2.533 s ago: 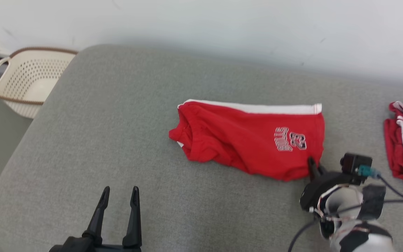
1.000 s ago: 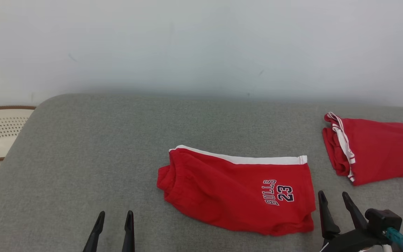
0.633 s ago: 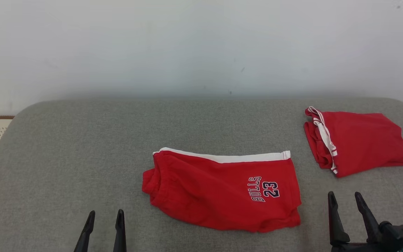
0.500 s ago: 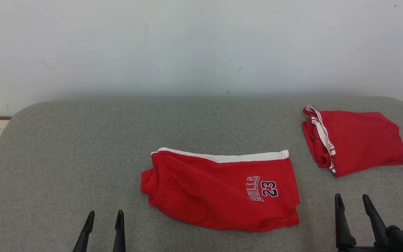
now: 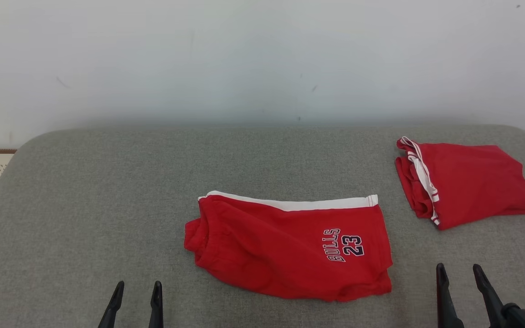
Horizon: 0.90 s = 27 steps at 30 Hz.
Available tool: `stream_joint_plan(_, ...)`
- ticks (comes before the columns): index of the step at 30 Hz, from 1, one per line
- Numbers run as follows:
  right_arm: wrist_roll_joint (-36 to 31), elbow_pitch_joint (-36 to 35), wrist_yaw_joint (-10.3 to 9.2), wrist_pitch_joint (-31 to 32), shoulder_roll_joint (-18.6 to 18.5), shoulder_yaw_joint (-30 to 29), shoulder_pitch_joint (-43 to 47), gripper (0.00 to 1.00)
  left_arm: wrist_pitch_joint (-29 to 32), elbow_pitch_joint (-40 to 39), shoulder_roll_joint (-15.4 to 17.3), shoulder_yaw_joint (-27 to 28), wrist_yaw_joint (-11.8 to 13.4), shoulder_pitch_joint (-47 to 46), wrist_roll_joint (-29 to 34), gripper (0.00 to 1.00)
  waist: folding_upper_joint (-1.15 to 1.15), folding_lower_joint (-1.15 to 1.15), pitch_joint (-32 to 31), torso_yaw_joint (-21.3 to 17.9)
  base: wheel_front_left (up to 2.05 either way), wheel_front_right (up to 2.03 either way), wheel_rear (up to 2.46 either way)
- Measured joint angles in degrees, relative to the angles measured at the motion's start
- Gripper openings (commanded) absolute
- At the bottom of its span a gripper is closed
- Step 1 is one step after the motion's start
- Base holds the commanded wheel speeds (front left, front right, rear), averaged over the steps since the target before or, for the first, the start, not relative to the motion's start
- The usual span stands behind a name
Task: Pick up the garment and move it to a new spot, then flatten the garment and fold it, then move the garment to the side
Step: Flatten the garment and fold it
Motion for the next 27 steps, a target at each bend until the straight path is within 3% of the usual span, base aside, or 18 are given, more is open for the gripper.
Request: stream_joint_plan(27, -0.2, 0.3, 0.0, 1.7, -0.4, 2.6, 0.1, 1.0, 0.0, 0.7, 0.4, -1.3, 0.4, 0.0, 0.6, 1.0, 0.0, 0.0, 0.3, 0.0, 0.0, 0.0, 0.0)
